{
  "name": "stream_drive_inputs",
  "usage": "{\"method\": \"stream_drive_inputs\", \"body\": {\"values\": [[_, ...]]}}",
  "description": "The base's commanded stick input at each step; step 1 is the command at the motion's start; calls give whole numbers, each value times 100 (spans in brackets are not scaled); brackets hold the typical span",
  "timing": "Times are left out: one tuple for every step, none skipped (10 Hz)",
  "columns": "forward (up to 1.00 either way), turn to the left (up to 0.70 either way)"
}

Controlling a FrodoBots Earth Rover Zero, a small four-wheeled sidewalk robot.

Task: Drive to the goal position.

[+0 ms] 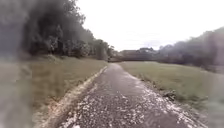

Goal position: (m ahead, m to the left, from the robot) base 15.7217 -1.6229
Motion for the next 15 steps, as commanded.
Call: {"method": "stream_drive_inputs", "body": {"values": [[100, 0], [100, 0], [100, 0], [100, -11], [100, -11], [100, 0], [100, 0], [100, 0], [100, 0], [100, 0], [100, 0], [100, 0], [100, 0], [100, 0], [100, 0]]}}
